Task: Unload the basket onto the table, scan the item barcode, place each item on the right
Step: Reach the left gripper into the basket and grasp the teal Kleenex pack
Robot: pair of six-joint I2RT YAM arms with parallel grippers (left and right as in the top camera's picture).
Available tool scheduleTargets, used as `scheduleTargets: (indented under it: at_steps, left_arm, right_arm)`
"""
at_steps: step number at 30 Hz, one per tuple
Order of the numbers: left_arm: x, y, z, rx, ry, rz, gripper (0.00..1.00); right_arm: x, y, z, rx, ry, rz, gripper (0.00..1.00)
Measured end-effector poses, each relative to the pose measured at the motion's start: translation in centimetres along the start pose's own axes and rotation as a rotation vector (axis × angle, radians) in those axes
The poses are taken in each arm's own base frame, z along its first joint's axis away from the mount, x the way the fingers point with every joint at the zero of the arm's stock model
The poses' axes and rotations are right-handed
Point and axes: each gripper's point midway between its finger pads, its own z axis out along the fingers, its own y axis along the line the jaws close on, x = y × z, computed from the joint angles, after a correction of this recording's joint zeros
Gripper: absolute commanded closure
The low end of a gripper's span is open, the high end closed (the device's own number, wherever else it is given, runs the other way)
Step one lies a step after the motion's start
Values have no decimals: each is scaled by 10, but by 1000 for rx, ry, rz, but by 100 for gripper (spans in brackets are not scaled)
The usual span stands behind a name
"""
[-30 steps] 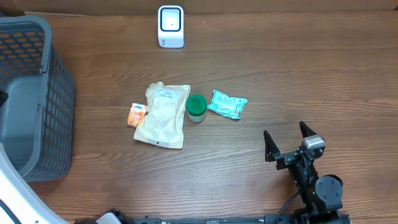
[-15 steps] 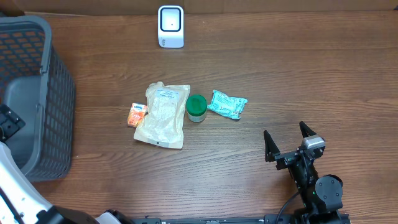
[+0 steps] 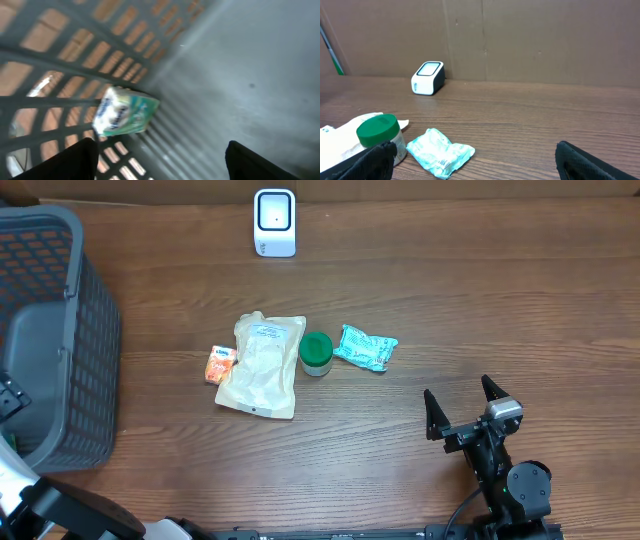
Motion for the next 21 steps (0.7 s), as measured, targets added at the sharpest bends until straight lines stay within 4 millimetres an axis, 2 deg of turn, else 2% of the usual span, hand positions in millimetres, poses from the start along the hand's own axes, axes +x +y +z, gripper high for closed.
scheduleTargets:
  at_steps: [5, 13, 21]
  left_arm:
    - [2, 13, 1, -18, 3, 16, 18]
    - [-1, 22, 9, -37, -26, 45, 18]
    - [15, 24, 37, -36, 28, 51, 19]
  right_arm:
    - [0, 0, 0, -1, 0, 0, 0]
    - [0, 0, 0, 0, 0, 0, 0]
    - [0, 0, 0, 0, 0, 0, 0]
